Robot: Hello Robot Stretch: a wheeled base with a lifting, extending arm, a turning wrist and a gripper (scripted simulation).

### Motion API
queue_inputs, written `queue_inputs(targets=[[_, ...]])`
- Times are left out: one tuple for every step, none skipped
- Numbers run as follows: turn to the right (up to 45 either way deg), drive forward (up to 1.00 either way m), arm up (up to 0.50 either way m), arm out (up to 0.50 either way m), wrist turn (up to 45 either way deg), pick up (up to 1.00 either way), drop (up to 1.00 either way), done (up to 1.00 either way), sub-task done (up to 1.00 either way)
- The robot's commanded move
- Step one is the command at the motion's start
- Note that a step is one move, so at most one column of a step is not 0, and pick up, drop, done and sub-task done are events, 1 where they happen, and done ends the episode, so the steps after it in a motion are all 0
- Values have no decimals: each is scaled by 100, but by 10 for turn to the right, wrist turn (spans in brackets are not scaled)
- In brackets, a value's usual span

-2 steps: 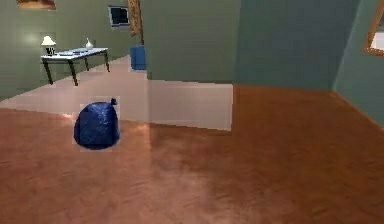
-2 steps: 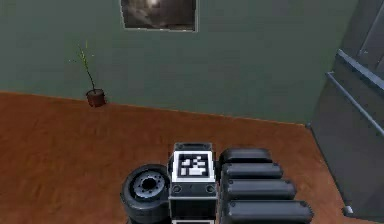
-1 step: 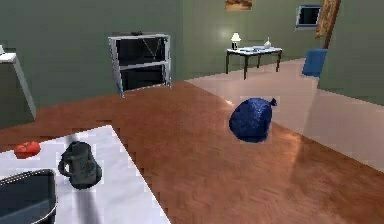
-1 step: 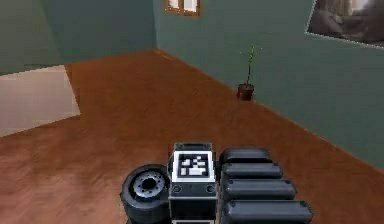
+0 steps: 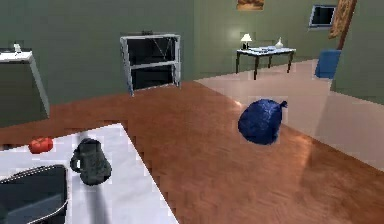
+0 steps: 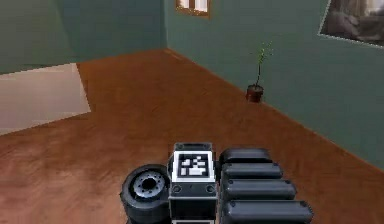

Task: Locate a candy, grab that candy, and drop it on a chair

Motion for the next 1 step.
queue_inputs(targets=[[450, 0, 0, 0, 0, 0, 0, 0, 0]])
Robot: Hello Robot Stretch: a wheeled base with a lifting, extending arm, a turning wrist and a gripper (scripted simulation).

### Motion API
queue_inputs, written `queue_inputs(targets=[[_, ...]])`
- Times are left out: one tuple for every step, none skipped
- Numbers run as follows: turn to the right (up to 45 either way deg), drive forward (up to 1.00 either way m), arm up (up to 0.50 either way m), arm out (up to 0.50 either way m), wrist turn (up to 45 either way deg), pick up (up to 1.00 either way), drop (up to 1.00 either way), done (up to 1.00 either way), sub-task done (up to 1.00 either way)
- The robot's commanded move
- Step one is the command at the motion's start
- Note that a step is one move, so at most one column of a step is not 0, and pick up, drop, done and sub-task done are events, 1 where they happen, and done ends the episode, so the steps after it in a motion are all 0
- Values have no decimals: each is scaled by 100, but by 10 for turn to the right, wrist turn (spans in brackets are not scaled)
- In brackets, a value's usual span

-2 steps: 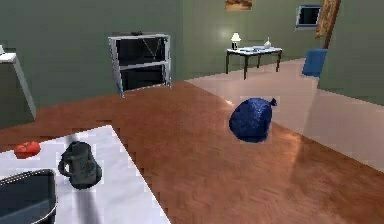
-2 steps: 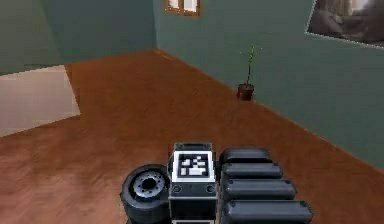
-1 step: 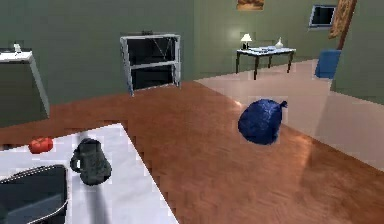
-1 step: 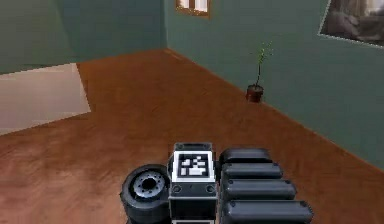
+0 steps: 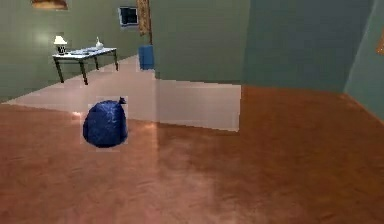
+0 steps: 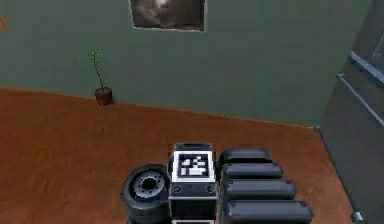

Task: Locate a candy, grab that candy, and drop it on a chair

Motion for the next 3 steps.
queue_inputs(targets=[[450, 0, 0, 0, 0, 0, 0, 0, 0], [450, 0, 0, 0, 0, 0, 0, 0, 0], [150, 0, 0, 0, 0, 0, 0, 0, 0]])
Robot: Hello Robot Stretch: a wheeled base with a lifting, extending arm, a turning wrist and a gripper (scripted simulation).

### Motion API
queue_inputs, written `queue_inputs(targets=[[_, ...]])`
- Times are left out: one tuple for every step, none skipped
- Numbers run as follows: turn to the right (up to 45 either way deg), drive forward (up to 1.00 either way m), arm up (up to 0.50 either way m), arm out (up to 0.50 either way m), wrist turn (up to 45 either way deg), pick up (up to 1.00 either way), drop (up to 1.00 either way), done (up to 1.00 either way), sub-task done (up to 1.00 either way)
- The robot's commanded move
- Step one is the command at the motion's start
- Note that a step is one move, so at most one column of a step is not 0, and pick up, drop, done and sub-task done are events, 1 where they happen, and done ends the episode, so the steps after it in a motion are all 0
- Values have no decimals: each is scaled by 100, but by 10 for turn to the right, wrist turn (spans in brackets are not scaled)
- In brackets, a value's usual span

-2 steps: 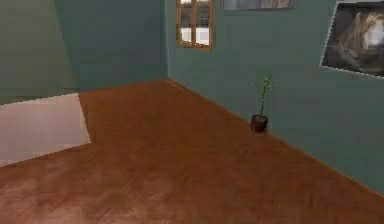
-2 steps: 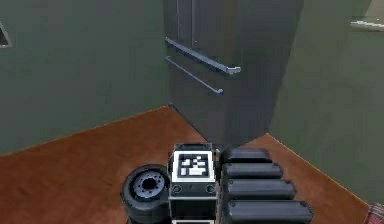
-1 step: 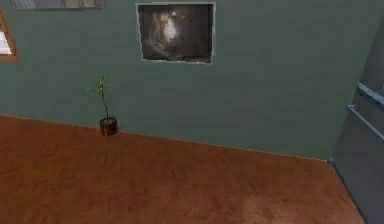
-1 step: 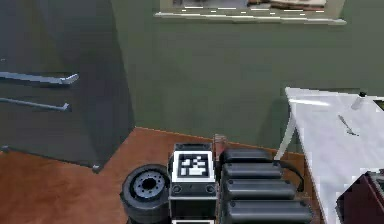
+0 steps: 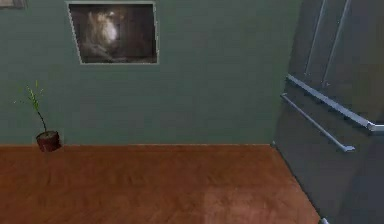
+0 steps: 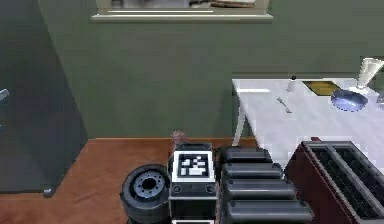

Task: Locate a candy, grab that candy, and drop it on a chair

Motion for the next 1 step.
queue_inputs(targets=[[-450, 0, 0, 0, 0, 0, 0, 0, 0]])
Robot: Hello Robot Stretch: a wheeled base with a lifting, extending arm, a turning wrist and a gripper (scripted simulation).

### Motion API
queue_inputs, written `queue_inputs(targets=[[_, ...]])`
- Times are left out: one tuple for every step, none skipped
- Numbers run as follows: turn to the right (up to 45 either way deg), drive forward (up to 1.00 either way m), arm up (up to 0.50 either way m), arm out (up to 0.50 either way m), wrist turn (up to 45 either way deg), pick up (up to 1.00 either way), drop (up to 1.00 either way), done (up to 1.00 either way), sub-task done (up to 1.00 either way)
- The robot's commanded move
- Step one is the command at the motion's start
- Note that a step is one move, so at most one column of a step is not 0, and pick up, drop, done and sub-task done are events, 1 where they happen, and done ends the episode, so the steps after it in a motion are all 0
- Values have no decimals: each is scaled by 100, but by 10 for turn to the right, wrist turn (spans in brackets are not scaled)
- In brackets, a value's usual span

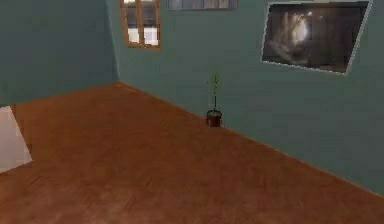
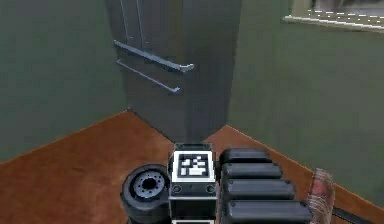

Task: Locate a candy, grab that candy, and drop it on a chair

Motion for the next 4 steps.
queue_inputs(targets=[[-450, 0, 0, 0, 0, 0, 0, 0, 0], [-450, 0, 0, 0, 0, 0, 0, 0, 0], [-210, 0, 0, 0, 0, 0, 0, 0, 0], [450, 0, 0, 0, 0, 0, 0, 0, 0]])
